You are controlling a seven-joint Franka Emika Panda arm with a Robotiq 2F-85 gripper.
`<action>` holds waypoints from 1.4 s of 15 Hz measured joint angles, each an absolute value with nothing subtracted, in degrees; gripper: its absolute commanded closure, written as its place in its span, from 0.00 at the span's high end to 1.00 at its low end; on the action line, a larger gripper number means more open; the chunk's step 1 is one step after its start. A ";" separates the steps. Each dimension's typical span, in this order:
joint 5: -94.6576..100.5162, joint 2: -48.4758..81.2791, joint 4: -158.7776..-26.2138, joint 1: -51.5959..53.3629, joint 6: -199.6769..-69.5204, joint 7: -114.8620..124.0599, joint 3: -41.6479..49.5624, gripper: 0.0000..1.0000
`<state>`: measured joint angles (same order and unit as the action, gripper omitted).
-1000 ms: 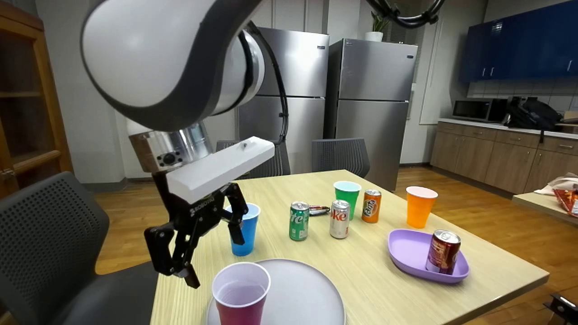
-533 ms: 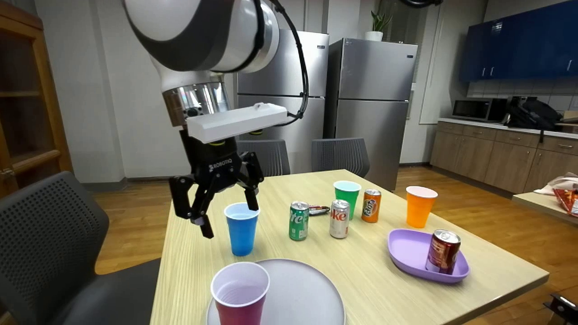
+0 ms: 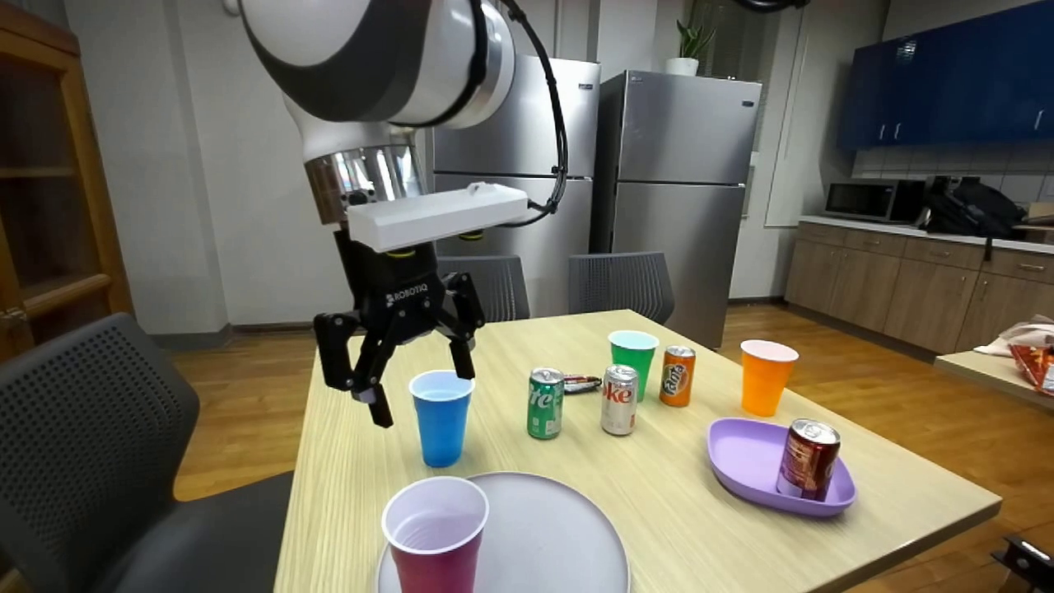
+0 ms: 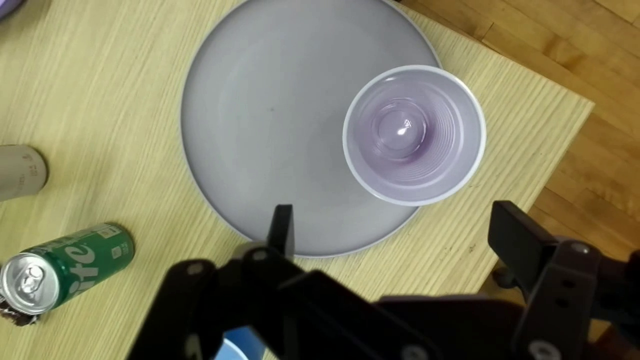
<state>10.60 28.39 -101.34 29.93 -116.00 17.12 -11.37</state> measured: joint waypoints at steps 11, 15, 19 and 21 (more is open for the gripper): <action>10.98 29.04 -101.43 25.61 -116.13 17.16 -8.72 1.00; 10.72 30.11 -100.90 22.76 -116.17 17.64 -6.96 1.00; 9.97 33.06 -98.51 21.10 -116.59 19.10 -5.46 1.00; 9.16 35.29 -96.58 20.87 -117.06 20.55 -5.01 1.00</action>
